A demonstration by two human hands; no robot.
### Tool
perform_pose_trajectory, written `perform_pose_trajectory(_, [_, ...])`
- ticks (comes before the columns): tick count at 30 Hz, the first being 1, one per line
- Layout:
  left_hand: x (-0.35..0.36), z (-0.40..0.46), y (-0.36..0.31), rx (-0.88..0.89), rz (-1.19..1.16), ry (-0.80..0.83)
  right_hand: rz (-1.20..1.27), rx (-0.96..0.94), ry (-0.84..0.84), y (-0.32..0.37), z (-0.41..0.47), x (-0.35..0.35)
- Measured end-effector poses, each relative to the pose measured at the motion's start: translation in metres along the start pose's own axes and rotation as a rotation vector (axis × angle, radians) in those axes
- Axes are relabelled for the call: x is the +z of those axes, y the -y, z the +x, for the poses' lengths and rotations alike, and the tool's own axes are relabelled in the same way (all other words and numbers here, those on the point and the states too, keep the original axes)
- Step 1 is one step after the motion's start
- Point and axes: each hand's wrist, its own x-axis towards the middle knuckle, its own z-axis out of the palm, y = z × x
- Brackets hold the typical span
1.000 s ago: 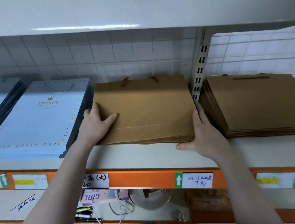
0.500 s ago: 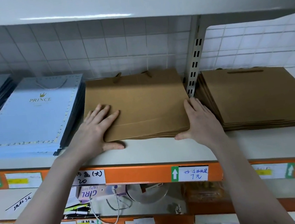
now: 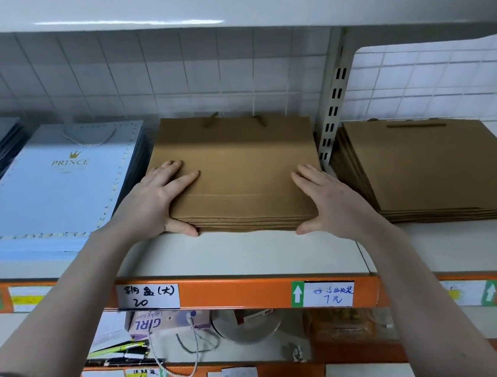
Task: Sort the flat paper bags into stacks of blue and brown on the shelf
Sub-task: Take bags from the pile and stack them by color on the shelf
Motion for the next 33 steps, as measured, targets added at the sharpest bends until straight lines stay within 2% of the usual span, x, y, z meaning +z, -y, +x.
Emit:
perform_pose_trajectory(5, [-0.002, -0.003, -0.012, 0.055, 0.041, -0.051, -0.141, -0.044, -0.068, 0.006, 0.0, 0.001])
perform_pose_trajectory(9, [-0.005, -0.003, -0.01, 0.096, 0.041, -0.015, -0.204, -0.114, -0.112, 0.008, 0.0, 0.0])
perform_pose_trajectory(17, [-0.004, 0.003, 0.004, 0.073, 0.013, 0.07, -0.013, -0.021, -0.01, -0.004, 0.001, -0.004])
perform_pose_trajectory(20, [-0.004, 0.003, 0.004, 0.055, 0.038, 0.077, -0.06, -0.019, 0.004, -0.002, 0.003, -0.005])
perform_pose_trajectory(25, [-0.009, -0.006, -0.024, -0.062, 0.058, 0.067, -0.103, 0.026, -0.036, 0.011, -0.002, -0.002])
perform_pose_trajectory(30, [-0.001, -0.02, -0.056, -0.241, 0.0, -0.077, -0.068, 0.055, -0.149, 0.029, -0.013, 0.007])
perform_pose_trajectory(33, [0.011, -0.03, -0.072, -0.37, 0.012, -0.221, -0.032, 0.132, -0.276, 0.036, -0.015, 0.018])
